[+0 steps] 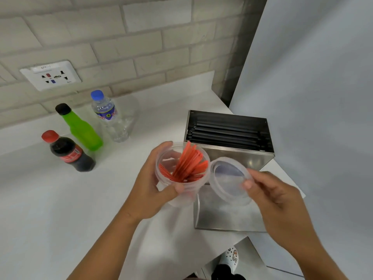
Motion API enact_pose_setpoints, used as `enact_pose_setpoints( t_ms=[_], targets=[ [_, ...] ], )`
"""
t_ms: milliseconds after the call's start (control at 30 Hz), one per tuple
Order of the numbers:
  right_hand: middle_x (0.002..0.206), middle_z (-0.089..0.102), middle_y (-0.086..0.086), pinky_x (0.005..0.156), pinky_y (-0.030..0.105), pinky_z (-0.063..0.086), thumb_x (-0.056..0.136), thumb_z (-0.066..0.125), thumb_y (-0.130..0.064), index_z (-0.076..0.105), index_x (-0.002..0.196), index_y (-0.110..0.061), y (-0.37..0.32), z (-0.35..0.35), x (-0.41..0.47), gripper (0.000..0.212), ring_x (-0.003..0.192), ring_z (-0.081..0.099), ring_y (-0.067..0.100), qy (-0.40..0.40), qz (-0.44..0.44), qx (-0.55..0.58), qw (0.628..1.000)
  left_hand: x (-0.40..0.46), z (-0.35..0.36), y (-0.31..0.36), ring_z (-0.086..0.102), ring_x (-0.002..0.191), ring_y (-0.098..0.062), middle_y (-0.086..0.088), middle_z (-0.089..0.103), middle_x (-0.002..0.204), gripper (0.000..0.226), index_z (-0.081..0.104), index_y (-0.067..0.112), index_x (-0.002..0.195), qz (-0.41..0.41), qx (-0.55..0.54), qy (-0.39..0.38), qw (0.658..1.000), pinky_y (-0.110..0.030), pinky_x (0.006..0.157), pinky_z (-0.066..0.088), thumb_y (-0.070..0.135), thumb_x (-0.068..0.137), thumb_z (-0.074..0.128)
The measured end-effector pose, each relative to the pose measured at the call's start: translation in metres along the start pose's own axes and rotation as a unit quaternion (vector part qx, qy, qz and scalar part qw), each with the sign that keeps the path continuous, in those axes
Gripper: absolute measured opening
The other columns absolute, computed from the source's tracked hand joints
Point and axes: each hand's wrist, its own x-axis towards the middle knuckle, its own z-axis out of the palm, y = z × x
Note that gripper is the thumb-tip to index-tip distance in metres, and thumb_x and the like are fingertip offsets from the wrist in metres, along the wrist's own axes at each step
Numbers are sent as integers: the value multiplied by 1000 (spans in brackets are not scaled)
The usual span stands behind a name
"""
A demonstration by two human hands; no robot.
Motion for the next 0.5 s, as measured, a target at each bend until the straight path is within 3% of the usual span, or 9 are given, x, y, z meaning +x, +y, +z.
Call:
enact_pose_setpoints(
  t_ms=[100, 200, 333, 433, 500],
  targets=[
    [105, 75, -4, 86, 17, 53, 104, 64, -31, 73, 121, -38, -6, -4, -2, 21, 99, 72, 16, 45, -38, -15, 998, 1, 24, 12, 61, 132, -28, 8, 60, 145, 77, 45, 39, 150, 24, 9, -37, 999, -29, 103, 52, 59, 84, 79],
    [115, 74, -9, 92, 18, 51, 101, 62, -27, 71, 124, -32, -10, -1, -5, 25, 110, 70, 15, 61, -58, -23, 996, 2, 40, 13, 58, 135, -21, 15, 58, 146, 76, 45, 38, 150, 10, 13, -83, 996, -24, 99, 54, 51, 84, 81],
    [121, 73, -17, 92, 5, 46, 103, 63, -25, 70, 126, -25, -7, 8, -8, 25, 119, 65, 3, 24, -40, -20, 999, -2, 53, 3, 56, 138, -22, 13, 58, 145, 85, 44, 37, 151, -50, -20, -102, 993, -36, 99, 59, 64, 79, 81],
    [126, 70, -20, 91, 2, 46, 97, 59, -35, 68, 129, -30, -1, 8, -11, 34, 123, 62, 1, 9, -6, -11, 1000, -5, 61, -4, 54, 140, -30, 5, 56, 149, 98, 36, 31, 156, -84, -39, -104, 990, -53, 105, 56, 67, 77, 80],
    [129, 69, -22, 93, 3, 46, 101, 59, -34, 66, 130, -35, 3, 6, -11, 31, 126, 60, 0, -6, -10, -14, 1000, -6, 62, -7, 52, 142, -30, 4, 52, 153, 100, 31, 33, 159, -103, -50, -113, 987, -56, 108, 54, 67, 78, 79]
  ],
)
